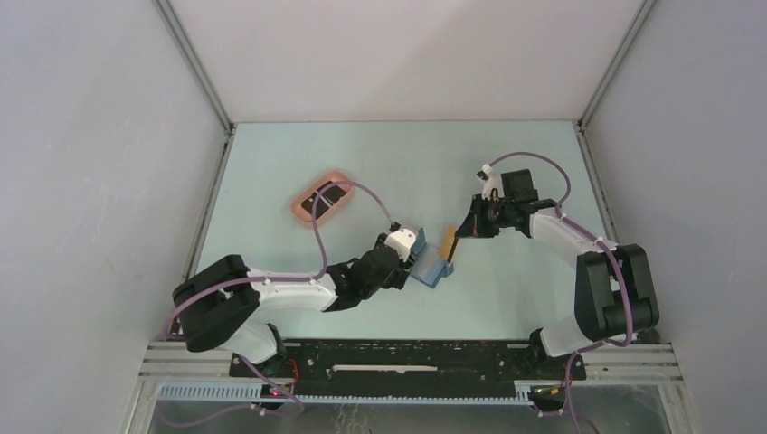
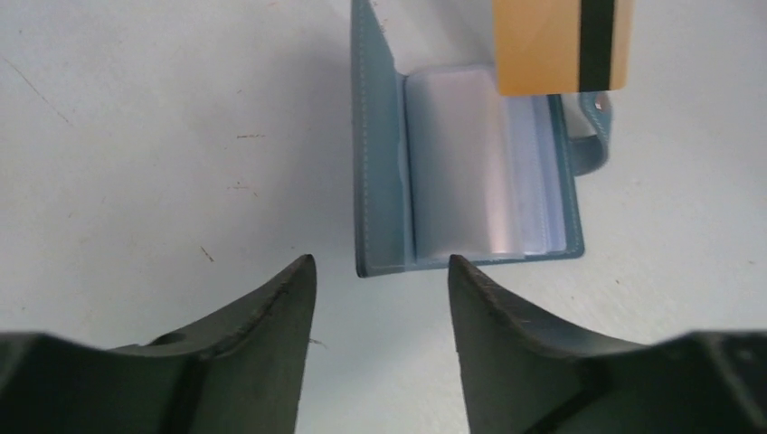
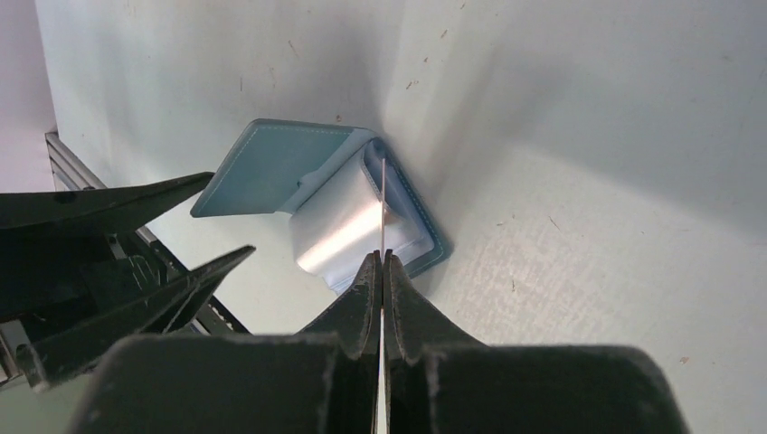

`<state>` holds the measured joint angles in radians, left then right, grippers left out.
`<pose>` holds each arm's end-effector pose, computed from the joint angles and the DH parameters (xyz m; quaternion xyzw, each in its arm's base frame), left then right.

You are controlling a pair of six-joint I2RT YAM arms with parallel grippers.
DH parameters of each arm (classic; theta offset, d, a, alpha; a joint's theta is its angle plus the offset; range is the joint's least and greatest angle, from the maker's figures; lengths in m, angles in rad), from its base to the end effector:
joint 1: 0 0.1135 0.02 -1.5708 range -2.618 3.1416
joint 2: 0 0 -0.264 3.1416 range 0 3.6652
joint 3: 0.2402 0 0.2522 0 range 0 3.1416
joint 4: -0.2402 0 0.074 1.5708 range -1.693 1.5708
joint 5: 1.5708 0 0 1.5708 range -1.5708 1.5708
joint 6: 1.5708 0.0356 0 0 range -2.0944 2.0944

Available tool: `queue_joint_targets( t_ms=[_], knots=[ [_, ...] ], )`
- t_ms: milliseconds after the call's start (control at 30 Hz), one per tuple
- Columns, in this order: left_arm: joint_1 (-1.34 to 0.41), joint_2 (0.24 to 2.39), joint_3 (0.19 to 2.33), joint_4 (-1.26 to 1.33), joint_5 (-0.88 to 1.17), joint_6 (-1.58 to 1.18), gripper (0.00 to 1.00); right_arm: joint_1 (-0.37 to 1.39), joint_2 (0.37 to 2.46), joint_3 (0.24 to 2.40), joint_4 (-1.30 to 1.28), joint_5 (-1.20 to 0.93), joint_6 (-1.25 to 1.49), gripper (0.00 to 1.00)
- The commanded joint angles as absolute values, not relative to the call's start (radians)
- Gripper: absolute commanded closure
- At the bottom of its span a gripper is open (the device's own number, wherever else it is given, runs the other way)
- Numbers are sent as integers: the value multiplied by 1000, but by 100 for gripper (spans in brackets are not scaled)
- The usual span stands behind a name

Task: Put the credit cards into the card holder
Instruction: Insert the credit card into the card holder.

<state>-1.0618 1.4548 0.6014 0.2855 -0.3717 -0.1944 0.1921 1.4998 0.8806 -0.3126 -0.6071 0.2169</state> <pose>0.1507 -0.2435 0.1729 0.2816 0.8193 -0.1465 0.4775 0.2878 0.0767 0.2007 -0.0826 0.9071 0.3387 0.2359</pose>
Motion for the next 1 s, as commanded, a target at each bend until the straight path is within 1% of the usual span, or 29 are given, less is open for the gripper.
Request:
queue_joint_targets(
  t_ms=[0, 200, 367, 500, 600, 967],
  knots=[
    [-1042, 1482, 660, 298, -403, -276, 45, 189, 1492, 896, -308, -568, 239, 100],
    [-1040, 1495, 660, 319, -387, -313, 69, 184, 1489, 890, -317, -575, 245, 100],
    [-1039, 1512, 656, 341, -353, -355, 87, 177, 1464, 873, -311, -575, 254, 100],
    [-1039, 1522, 647, 365, -345, -395, 96, 168, 1472, 868, -313, -574, 260, 100],
    [-1039, 1523, 632, 391, -338, -425, 100, 163, 1477, 868, -314, -569, 264, 100],
    [-1039, 1494, 575, 446, -314, -523, 100, 155, 1485, 864, -303, -564, 267, 100]
  ],
)
